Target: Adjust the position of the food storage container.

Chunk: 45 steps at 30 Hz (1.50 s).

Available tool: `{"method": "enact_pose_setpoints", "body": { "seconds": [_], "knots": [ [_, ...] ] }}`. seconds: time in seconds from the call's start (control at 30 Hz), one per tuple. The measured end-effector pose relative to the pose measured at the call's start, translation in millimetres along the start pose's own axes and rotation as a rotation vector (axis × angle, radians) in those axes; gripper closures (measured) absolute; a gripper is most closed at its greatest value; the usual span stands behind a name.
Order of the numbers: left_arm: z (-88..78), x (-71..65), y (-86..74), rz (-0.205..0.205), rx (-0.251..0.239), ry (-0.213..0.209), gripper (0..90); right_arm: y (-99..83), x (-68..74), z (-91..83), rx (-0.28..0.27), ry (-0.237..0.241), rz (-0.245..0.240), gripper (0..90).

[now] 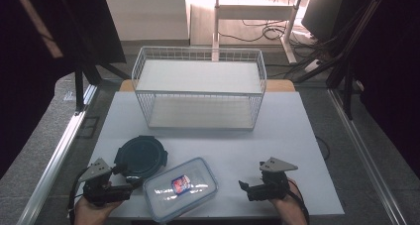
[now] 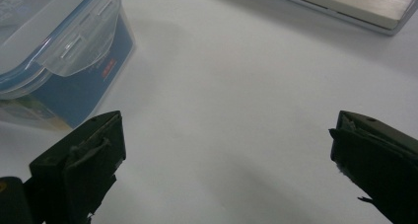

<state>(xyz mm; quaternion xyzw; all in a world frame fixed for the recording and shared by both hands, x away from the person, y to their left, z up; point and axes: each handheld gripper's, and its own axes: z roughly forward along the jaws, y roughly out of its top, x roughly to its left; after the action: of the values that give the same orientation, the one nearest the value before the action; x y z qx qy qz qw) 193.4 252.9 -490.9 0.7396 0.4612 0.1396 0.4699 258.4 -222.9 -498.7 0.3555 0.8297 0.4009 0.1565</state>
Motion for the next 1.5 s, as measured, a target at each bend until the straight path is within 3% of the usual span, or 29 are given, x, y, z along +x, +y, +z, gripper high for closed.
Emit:
{"method": "enact_pose_setpoints", "body": {
  "seconds": [0.13,0.17,0.23,0.27,0.4,0.5,0.7,0.87,1.0,1.03,1.17,1.5],
  "knots": [
    [3.4,-0.5,5.6,-0.012,-0.004,-0.053,46.9,1.2,1.0,-1.7,-0.004,-0.02,-0.024,0.0],
    [5.7,-1.8,8.4,-0.003,0.006,-0.062,46.9,1.2,1.0,-1.7,-0.004,-0.02,-0.024,0.0],
    [14.8,-10.2,18.5,0.059,0.038,-0.073,54.4,1.0,1.0,-1.0,0.003,-0.02,-0.028,0.0],
    [17.7,-11.8,21.0,0.066,0.043,-0.083,58.9,1.1,1.2,-0.7,0.006,-0.022,-0.032,0.0],
    [35.8,-15.3,32.2,0.077,0.074,-0.095,79.2,1.6,2.5,0.2,0.013,-0.028,-0.043,0.0],
    [43.8,-13.9,36.9,0.066,0.095,-0.099,88.3,1.6,3.0,0.7,0.023,-0.029,-0.053,0.0],
    [72.1,-19.4,55.8,0.084,0.162,-0.093,89.9,0.8,4.3,3.1,0.048,-0.031,-0.082,0.1],
    [96.6,-24.8,63.4,0.097,0.25,-0.052,89.9,0.3,4.4,3.3,0.057,-0.028,-0.086,0.1],
    [100.6,-24.4,62.7,0.094,0.265,-0.053,90.0,-0.1,4.3,3.9,0.062,-0.024,-0.089,0.0],
    [100.6,-25.8,62.9,0.121,0.269,-0.043,90.0,-0.3,4.4,4.2,0.065,-0.024,-0.089,0.0],
    [99.8,-26.2,61.1,0.141,0.259,-0.037,90.0,-1.3,5.3,5.1,0.083,-0.024,-0.1,0.1],
    [89.8,-13.8,56.8,0.133,0.246,0.012,90.0,-2.2,4.0,5.3,0.095,-0.031,-0.097,0.1]
  ]
}}
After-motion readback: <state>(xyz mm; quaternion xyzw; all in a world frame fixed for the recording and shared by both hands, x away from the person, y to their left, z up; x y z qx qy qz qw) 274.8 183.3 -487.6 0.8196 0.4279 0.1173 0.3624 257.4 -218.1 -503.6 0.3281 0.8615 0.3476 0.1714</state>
